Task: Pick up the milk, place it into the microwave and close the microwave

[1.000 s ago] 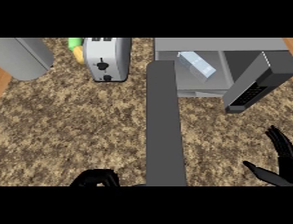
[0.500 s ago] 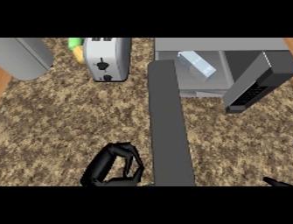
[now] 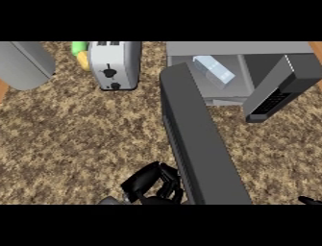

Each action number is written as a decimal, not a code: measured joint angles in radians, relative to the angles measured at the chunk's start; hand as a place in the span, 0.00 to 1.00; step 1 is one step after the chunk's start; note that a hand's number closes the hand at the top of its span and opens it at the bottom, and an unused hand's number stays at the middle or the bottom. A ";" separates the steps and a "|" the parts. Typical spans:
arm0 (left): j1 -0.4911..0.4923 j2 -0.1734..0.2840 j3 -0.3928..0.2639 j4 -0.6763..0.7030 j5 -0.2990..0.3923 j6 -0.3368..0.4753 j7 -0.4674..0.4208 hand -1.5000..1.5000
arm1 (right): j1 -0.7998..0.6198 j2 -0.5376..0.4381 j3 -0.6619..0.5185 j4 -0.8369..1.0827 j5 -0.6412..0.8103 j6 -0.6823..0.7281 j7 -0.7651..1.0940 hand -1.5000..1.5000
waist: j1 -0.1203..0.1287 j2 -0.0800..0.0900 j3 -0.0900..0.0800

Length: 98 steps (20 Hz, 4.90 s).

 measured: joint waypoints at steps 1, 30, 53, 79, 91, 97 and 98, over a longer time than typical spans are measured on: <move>-0.028 0.000 -0.031 0.020 0.015 0.016 0.009 1.00 | -0.001 -0.005 0.003 0.000 -0.002 0.005 0.001 0.00 | -0.001 0.000 0.000; -0.503 0.006 -0.436 0.176 0.549 0.604 -0.080 1.00 | -0.045 -0.055 0.161 -0.343 -0.095 0.101 0.146 0.00 | -0.185 0.029 -0.006; -0.856 0.015 -0.340 0.368 0.753 0.732 -0.077 1.00 | -0.183 -0.123 0.211 -0.485 -0.212 0.195 0.286 0.00 | -0.339 0.084 0.003; -0.908 0.045 -0.333 0.447 0.883 0.839 -0.088 1.00 | -0.310 -0.211 0.417 -0.777 -0.259 0.386 0.470 1.00 | -0.408 0.085 0.005; -0.884 0.063 -0.323 0.418 0.925 0.906 -0.134 1.00 | -0.303 -0.210 0.487 -0.910 -0.289 0.401 0.519 1.00 | -0.438 0.080 0.003; -0.882 0.073 -0.309 0.400 0.941 0.932 -0.166 1.00 | -0.299 -0.216 0.502 -0.963 -0.304 0.405 0.535 1.00 | -0.453 0.078 0.004; -0.881 0.073 -0.307 0.399 0.944 0.937 -0.168 1.00 | -0.295 -0.216 0.506 -0.972 -0.306 0.405 0.537 1.00 | -0.456 0.077 0.004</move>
